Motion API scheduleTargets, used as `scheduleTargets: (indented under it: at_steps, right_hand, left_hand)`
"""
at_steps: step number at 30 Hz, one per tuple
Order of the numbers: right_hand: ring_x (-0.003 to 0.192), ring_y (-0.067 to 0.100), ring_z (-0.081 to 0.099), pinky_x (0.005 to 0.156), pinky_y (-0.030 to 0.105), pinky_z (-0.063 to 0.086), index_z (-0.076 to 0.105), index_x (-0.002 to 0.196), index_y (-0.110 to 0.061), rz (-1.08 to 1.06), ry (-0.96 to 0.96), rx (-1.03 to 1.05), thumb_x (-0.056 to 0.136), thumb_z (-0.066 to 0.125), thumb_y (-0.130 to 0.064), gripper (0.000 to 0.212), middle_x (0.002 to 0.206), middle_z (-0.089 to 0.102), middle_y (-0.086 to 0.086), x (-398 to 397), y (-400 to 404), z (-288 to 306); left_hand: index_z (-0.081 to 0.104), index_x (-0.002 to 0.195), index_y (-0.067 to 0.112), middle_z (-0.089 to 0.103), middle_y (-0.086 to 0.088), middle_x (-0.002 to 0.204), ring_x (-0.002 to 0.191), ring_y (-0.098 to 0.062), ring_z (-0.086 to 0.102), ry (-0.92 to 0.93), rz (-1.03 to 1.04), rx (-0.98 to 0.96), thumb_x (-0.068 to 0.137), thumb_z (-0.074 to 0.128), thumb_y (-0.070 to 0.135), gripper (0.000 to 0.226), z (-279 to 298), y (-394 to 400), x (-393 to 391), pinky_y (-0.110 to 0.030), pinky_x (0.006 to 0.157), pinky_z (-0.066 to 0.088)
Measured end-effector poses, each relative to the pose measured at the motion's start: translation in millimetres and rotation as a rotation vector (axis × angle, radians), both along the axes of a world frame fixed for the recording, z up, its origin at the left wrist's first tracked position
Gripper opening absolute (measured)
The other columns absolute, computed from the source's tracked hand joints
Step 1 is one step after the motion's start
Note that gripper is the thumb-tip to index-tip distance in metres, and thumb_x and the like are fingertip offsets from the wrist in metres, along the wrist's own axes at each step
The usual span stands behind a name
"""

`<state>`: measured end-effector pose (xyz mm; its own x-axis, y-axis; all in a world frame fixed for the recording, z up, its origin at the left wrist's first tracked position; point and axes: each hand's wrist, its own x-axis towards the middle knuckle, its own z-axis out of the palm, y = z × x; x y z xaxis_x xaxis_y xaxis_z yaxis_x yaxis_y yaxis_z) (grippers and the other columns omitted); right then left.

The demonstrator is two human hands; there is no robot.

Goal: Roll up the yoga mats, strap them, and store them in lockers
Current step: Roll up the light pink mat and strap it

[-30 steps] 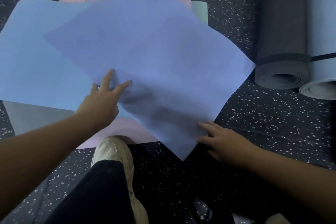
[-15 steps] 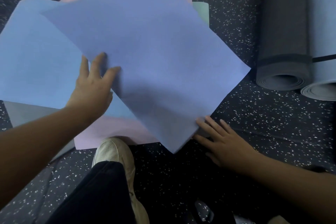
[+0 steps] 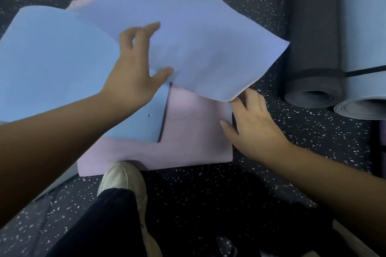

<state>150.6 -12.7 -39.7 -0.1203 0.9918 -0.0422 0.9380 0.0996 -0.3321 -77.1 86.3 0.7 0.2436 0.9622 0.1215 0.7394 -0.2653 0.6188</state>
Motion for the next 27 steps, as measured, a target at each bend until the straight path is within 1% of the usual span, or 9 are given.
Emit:
scheduleTargets:
  at_steps: [3,5,8,11,14,17,20,25,27]
  right_hand:
    - [0.114,0.036,0.038,0.093,0.046,0.044,0.05,0.134,-0.016,-0.029,0.004,0.02,0.083,0.065,-0.021,0.054,0.127,0.04,0.021,4.4,-5.4,-1.8]
    - [0.111,0.039,0.041,0.088,0.051,0.049,0.054,0.13,-0.019,-0.057,0.002,0.076,0.08,0.067,-0.017,0.052,0.126,0.042,0.022,8.6,-6.6,-2.3]
    - [0.13,0.045,0.03,0.1,0.056,0.039,0.055,0.129,-0.02,-0.017,-0.062,0.151,0.08,0.066,-0.017,0.05,0.144,0.031,0.025,15.7,-4.5,-4.3]
    - [0.141,0.043,0.019,0.107,0.061,0.026,0.05,0.134,-0.017,0.051,-0.055,0.106,0.086,0.063,-0.022,0.05,0.153,0.024,0.02,17.7,-3.4,-4.9]
    - [0.143,0.031,0.019,0.113,0.045,0.023,0.043,0.14,-0.015,0.043,0.031,0.012,0.093,0.056,-0.027,0.05,0.155,0.02,0.012,18.6,-2.0,4.4]
    - [0.141,0.015,0.019,0.112,0.02,0.017,0.032,0.147,-0.02,0.02,0.157,-0.051,0.095,0.051,-0.03,0.056,0.154,0.016,0.0,21.6,0.2,20.0]
    - [0.13,-0.005,0.02,0.101,-0.002,0.01,0.018,0.152,-0.026,-0.016,0.326,-0.125,0.096,0.05,-0.03,0.065,0.148,0.017,-0.008,20.9,1.7,33.9]
    - [0.13,-0.004,0.031,0.111,0.016,0.024,0.006,0.149,-0.038,-0.103,0.591,-0.165,0.098,0.047,-0.032,0.066,0.139,0.024,-0.014,25.3,-1.5,52.0]
    - [0.119,-0.011,0.039,0.102,0.008,0.029,0.006,0.145,-0.042,-0.141,0.694,-0.152,0.098,0.046,-0.029,0.063,0.131,0.03,-0.013,33.2,-3.8,62.6]
  left_hand:
    - [0.03,0.145,0.036,0.007,-0.004,0.154,0.105,-0.031,0.057,0.149,-0.115,-0.1,0.088,0.066,0.025,0.069,-6.0,-8.2,9.8,-0.028,0.088,0.041]
    - [0.037,0.142,0.039,0.008,0.002,0.155,0.118,-0.024,0.05,0.184,-0.187,-0.184,0.09,0.063,0.028,0.059,-11.0,-15.3,17.5,-0.023,0.091,0.035]
    - [0.045,0.138,0.037,0.021,0.003,0.153,0.136,-0.016,0.033,0.226,-0.308,-0.238,0.092,0.057,0.033,0.048,-17.2,-24.1,25.0,-0.026,0.106,0.026]
    - [0.051,0.134,0.031,0.037,0.002,0.138,0.126,-0.015,0.039,0.241,-0.301,-0.238,0.093,0.056,0.028,0.042,-16.9,-28.1,26.5,-0.029,0.103,0.033]
    - [0.053,0.123,0.019,0.044,0.003,0.11,0.1,-0.017,0.049,0.199,-0.202,-0.113,0.09,0.058,0.021,0.033,-11.0,-29.7,27.6,-0.027,0.081,0.038]
    - [0.047,0.11,0.013,0.046,0.004,0.104,0.09,-0.012,0.046,0.093,-0.089,-0.059,0.089,0.06,0.017,0.025,-7.0,-32.0,29.0,-0.02,0.071,0.029]
    - [0.048,0.117,0.007,0.047,-0.004,0.118,0.104,-0.017,0.047,0.084,-0.098,-0.033,0.088,0.062,0.016,0.034,-10.0,-35.5,36.4,-0.019,0.081,0.03]
    - [0.031,0.146,0.012,0.028,-0.011,0.151,0.138,-0.027,0.031,0.098,-0.176,-0.019,0.084,0.071,0.022,0.074,-11.5,-31.6,68.0,-0.037,0.108,0.031]
    - [0.019,0.152,0.02,0.017,-0.009,0.157,0.143,-0.025,0.021,0.106,-0.211,-0.024,0.083,0.073,0.029,0.088,-5.4,-27.6,87.9,-0.039,0.111,0.027]
